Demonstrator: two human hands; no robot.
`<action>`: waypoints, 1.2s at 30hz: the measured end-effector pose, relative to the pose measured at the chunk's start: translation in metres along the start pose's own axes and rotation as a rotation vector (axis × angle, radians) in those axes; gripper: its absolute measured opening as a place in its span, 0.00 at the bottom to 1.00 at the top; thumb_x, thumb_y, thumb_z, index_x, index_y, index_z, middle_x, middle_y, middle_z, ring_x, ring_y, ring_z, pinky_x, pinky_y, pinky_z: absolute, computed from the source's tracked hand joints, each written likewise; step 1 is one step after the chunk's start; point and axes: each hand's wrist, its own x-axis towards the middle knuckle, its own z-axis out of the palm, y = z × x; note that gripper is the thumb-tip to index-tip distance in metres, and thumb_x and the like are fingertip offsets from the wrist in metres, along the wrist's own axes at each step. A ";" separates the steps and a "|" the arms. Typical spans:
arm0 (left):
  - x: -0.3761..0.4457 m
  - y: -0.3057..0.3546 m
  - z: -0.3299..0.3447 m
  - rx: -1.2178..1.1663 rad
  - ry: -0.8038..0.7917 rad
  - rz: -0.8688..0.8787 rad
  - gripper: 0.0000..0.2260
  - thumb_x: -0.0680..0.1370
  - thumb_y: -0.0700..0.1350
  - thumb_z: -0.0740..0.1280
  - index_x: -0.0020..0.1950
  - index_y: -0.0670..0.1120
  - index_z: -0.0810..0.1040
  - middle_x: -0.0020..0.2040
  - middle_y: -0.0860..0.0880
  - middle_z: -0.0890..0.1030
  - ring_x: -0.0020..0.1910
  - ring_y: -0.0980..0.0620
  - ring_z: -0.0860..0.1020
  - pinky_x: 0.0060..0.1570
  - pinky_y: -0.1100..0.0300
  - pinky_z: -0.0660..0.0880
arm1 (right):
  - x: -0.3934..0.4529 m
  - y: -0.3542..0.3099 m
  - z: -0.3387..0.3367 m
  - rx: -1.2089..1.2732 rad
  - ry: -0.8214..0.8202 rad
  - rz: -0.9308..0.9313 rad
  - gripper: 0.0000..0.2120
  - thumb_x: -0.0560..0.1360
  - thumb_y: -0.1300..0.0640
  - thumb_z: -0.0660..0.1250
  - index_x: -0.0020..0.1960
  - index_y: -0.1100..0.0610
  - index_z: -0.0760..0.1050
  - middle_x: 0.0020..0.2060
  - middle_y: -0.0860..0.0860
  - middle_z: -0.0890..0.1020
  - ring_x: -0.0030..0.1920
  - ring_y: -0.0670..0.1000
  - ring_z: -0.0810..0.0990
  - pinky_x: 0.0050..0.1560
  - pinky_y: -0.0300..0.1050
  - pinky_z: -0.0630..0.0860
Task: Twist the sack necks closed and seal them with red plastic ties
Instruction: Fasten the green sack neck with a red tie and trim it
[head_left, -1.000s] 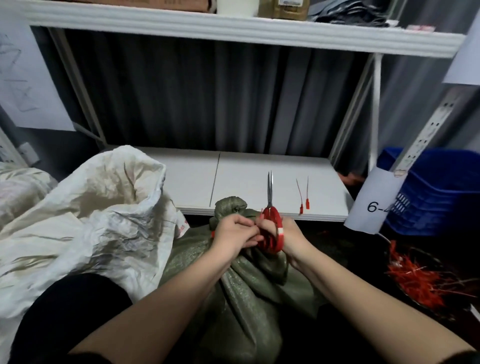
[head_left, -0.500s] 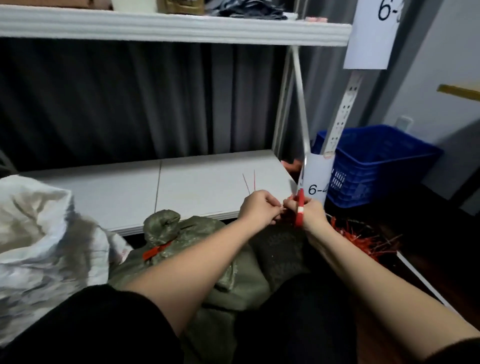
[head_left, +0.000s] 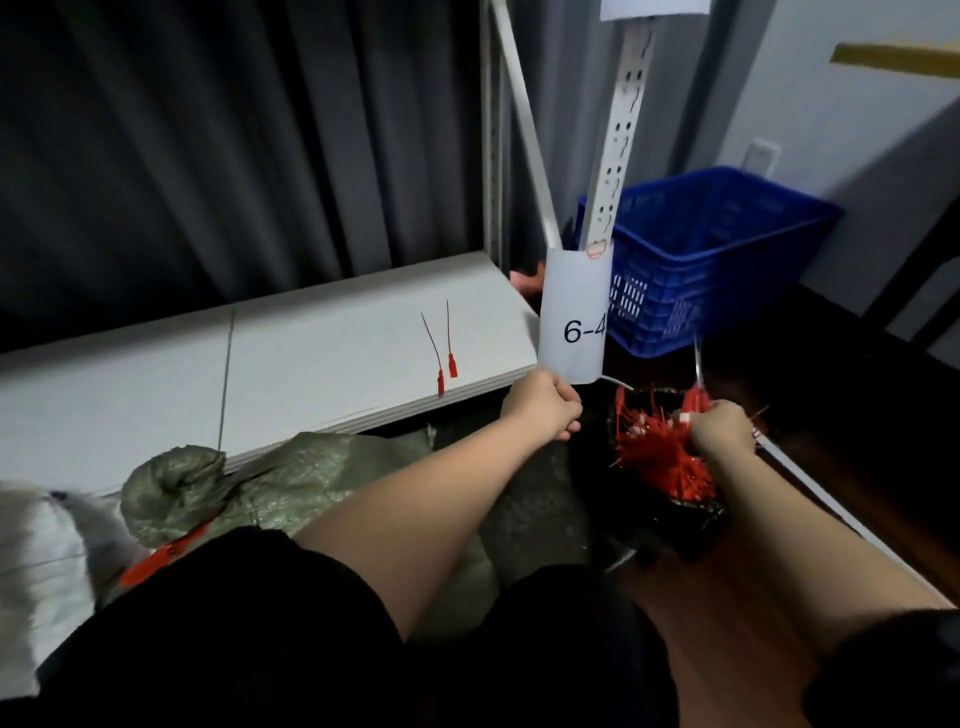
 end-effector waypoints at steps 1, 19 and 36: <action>0.004 -0.004 0.001 0.007 0.000 -0.005 0.10 0.74 0.36 0.67 0.36 0.47 0.75 0.37 0.48 0.80 0.35 0.52 0.81 0.42 0.56 0.82 | 0.004 0.004 -0.001 -0.036 0.005 0.020 0.18 0.72 0.49 0.68 0.52 0.64 0.78 0.50 0.64 0.81 0.52 0.65 0.79 0.50 0.50 0.73; -0.031 0.009 -0.049 -0.095 -0.147 -0.053 0.15 0.80 0.50 0.60 0.60 0.41 0.71 0.50 0.42 0.79 0.34 0.50 0.80 0.28 0.62 0.76 | -0.099 -0.106 0.010 -0.396 0.039 -0.454 0.20 0.75 0.42 0.58 0.54 0.54 0.78 0.50 0.59 0.82 0.51 0.62 0.80 0.45 0.48 0.70; -0.070 -0.027 -0.198 -0.401 0.208 -0.067 0.07 0.79 0.37 0.64 0.41 0.37 0.72 0.35 0.41 0.79 0.22 0.58 0.79 0.27 0.68 0.77 | -0.214 -0.238 0.097 -0.347 -0.311 -0.730 0.12 0.70 0.47 0.67 0.44 0.56 0.76 0.43 0.55 0.83 0.47 0.57 0.81 0.46 0.46 0.75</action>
